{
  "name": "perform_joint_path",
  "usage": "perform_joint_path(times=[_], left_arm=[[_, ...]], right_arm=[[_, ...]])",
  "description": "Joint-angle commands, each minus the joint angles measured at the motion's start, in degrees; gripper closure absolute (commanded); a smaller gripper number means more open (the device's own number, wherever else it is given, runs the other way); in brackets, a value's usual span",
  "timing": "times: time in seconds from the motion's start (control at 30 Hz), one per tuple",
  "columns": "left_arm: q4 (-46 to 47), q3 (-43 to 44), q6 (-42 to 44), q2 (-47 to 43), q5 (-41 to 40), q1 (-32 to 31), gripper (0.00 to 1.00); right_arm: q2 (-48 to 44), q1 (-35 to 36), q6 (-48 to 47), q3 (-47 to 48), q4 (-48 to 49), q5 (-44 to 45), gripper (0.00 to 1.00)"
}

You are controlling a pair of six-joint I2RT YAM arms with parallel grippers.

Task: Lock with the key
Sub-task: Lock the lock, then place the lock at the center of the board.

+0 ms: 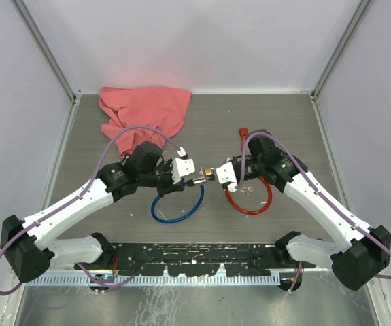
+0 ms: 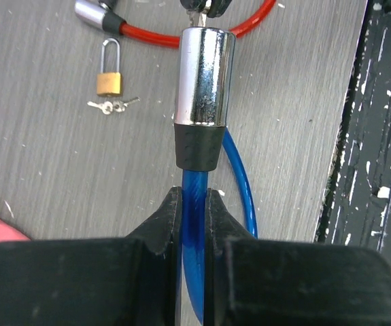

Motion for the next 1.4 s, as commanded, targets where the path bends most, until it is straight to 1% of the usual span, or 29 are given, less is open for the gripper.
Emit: perform_joint_path(times=[0.0, 0.07, 0.17, 0.2, 0.3, 0.37, 0.4, 0.47, 0.57, 0.67, 0.73, 0.8, 0.93, 1.03, 1.13, 1.23, 1.37], left_arm=[[-6.1, 2.3, 2.1, -2.0, -1.6, 2.6, 1.0], [-6.8, 2.5, 2.5, -2.2, -2.3, 2.8, 1.0], [-6.9, 2.7, 2.5, -2.5, -2.9, 3.0, 1.0], [-6.8, 2.8, 2.4, -2.5, -3.1, 2.9, 1.0], [-6.1, 3.2, 1.7, -2.7, -4.1, 3.0, 1.0], [-5.6, 3.3, 1.3, -3.1, -4.7, 3.0, 1.0], [-5.5, 3.4, 1.3, -3.2, -5.1, 3.0, 1.0], [-5.8, 3.6, 1.6, -3.3, -5.7, 2.9, 1.0], [-6.6, 4.0, 2.1, -3.3, -5.8, 3.0, 1.0], [-7.0, 3.7, 2.0, -3.7, -6.0, 3.1, 1.0], [-6.5, 3.2, 0.8, -3.9, -5.6, 3.9, 1.0], [-5.5, 2.8, -2.1, -4.0, -3.9, 5.7, 1.0], [-0.3, 0.4, -13.1, -4.8, 0.2, 10.6, 1.0], [6.4, -3.4, -22.0, -5.9, 3.4, 15.1, 1.0], [14.5, -8.3, -32.0, -6.3, 8.2, 21.2, 1.0], [20.5, -12.1, -41.6, -5.3, 13.1, 27.5, 0.99], [27.3, -17.3, -50.6, -2.1, 17.8, 36.0, 0.98]], right_arm=[[-1.6, -4.6, 0.0, 5.3, -3.7, 2.3, 0.99], [-1.3, -6.7, 3.1, 6.1, -3.8, -0.1, 0.99], [-0.4, -7.0, 10.2, 6.6, -3.1, -1.6, 0.99], [0.1, -6.9, 15.4, 6.5, -1.5, -1.4, 0.99], [2.3, -7.0, 35.3, 7.0, 4.1, 1.3, 0.99], [4.7, -7.0, 44.2, 8.0, 4.0, 0.5, 0.99], [5.8, -7.0, 47.1, 8.6, 3.3, -0.8, 0.99], [7.3, -7.0, 48.2, 10.1, 0.2, -3.2, 0.99], [6.2, -6.9, 43.8, 11.2, -2.5, -3.1, 0.99], [3.4, -7.1, 39.5, 10.4, -2.0, 0.9, 0.99], [3.0, -7.5, 40.1, 9.5, -1.1, 1.2, 0.99], [3.7, -7.6, 41.7, 7.9, 0.2, -0.3, 0.99], [4.5, -7.5, 47.9, 1.3, 7.9, -1.9, 0.99], [5.3, -7.7, 50.2, -1.2, 10.3, -1.9, 0.97], [7.2, -7.8, 53.5, -3.8, 13.0, -4.3, 0.96], [10.2, -7.7, 55.9, -5.9, 15.7, -4.9, 0.94], [16.2, -7.7, 58.6, -7.2, 18.3, -4.4, 0.93]])
